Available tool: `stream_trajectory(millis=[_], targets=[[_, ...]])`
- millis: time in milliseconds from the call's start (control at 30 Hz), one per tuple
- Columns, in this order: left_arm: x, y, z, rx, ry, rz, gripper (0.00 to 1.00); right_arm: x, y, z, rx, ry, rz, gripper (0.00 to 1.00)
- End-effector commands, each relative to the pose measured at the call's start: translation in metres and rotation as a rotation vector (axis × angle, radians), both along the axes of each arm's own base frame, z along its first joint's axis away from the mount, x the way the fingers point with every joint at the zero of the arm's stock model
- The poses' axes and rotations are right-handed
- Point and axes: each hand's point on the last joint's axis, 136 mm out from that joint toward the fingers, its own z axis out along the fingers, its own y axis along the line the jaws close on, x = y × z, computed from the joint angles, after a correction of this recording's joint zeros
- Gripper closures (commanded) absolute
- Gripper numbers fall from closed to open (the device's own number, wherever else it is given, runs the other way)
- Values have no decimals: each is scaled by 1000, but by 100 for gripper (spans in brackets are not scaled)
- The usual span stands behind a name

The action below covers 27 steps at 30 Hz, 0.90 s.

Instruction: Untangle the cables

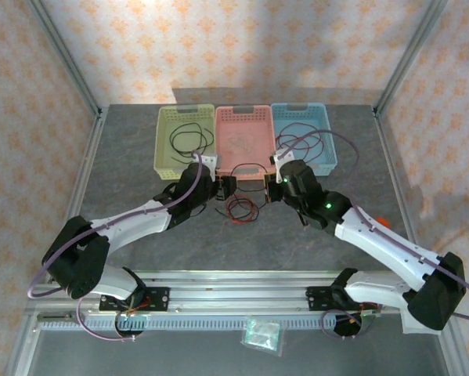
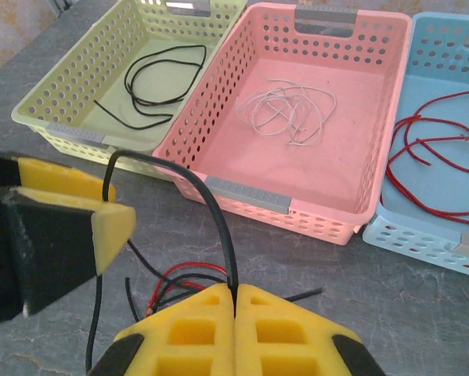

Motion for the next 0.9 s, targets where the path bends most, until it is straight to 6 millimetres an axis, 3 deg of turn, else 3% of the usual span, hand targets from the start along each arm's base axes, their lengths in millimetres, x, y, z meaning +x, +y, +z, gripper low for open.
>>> stream_trajectory(millis=[0,300,433,467,600,667,733,867], targets=[[13,5,21,0,-48,17,57,1,-8,12,-55,-24,-6,100],[21,11,56,0,-109,26,100,6,-7,11,-73,-32,-10,100],[19,15,87,-11,-155,37,100,11,-1,24,-28,-57,-14,99],[20,17,92,-8,-162,45,100,11,1,30,-5,-69,-17,95],[37,37,114,22,-153,138,100,15,9,66,136,-154,-18,49],[43,46,127,13,-170,171,100,18,11,78,171,-177,-27,33],[50,59,140,-6,-193,207,100,24,12,87,183,-198,-44,27],[68,88,152,7,-203,302,100,41,8,101,225,-249,-139,26]])
